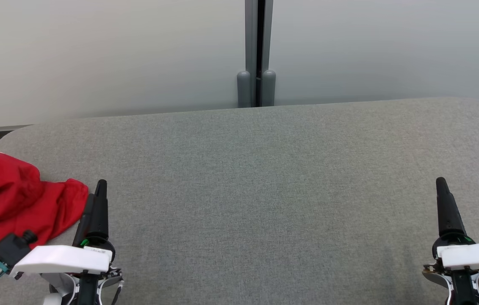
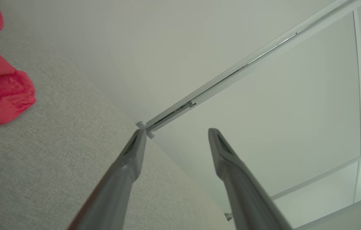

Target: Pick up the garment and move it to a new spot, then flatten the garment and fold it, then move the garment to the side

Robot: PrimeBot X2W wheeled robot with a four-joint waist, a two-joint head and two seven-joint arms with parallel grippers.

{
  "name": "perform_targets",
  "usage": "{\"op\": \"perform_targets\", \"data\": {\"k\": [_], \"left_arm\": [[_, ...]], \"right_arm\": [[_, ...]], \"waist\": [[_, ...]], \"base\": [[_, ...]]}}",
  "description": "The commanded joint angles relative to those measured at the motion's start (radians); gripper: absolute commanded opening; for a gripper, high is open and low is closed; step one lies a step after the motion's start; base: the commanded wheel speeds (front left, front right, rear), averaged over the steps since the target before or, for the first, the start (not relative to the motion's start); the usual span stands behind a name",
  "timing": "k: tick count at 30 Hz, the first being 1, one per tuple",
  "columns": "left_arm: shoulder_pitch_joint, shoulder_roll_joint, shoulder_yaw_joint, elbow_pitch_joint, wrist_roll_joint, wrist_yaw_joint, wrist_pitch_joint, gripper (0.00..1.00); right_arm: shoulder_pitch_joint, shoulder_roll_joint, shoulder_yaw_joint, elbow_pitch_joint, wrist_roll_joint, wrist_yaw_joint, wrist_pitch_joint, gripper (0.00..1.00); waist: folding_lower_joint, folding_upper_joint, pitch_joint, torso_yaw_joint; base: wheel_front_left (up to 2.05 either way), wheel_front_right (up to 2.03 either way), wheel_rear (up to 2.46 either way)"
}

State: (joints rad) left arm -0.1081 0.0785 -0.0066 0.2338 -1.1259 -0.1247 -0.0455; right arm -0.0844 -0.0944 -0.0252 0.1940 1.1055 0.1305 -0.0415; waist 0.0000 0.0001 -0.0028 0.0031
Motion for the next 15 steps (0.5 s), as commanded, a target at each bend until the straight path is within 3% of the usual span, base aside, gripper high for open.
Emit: {"op": "perform_targets", "data": {"k": [1, 6, 7, 8, 15], "left_arm": [[-0.029, 0.01, -0.004, -0.015, 0.025, 0.002, -0.007, 1.0], [-0.032, 0.022, -0.022, -0.015, 0.119, 0.012, -0.024, 1.0], [-0.029, 0.043, -0.051, -0.015, 0.278, 0.03, -0.054, 1.0], [-0.026, 0.046, -0.056, -0.015, 0.308, 0.031, -0.06, 1.0], [-0.01, 0.054, -0.069, -0.013, 0.405, 0.043, -0.08, 1.0]], "right_arm": [[-0.024, -0.01, 0.002, -0.019, -0.028, 0.0, -0.008, 1.0], [-0.019, -0.012, 0.013, -0.029, -0.128, 0.0, -0.011, 1.0], [-0.012, -0.016, 0.034, -0.039, -0.275, 0.0, -0.017, 1.0], [-0.01, -0.016, 0.038, -0.039, -0.305, 0.0, -0.02, 1.0], [-0.001, -0.019, 0.053, -0.032, -0.412, 0.0, -0.033, 1.0]], "waist": [[0.0, -0.0001, 0.0, 0.0], [0.0, -0.0001, -0.002, 0.002], [0.0, -0.0001, -0.006, 0.003], [0.0, -0.0001, -0.007, 0.004], [0.0, -0.0001, -0.013, 0.005]], "base": [[0.0, 0.0, 0.0], [0.0, 0.0, 0.0], [0.0, 0.0, 0.0], [0.0, 0.0, 0.0], [0.0, 0.0, 0.0]]}}
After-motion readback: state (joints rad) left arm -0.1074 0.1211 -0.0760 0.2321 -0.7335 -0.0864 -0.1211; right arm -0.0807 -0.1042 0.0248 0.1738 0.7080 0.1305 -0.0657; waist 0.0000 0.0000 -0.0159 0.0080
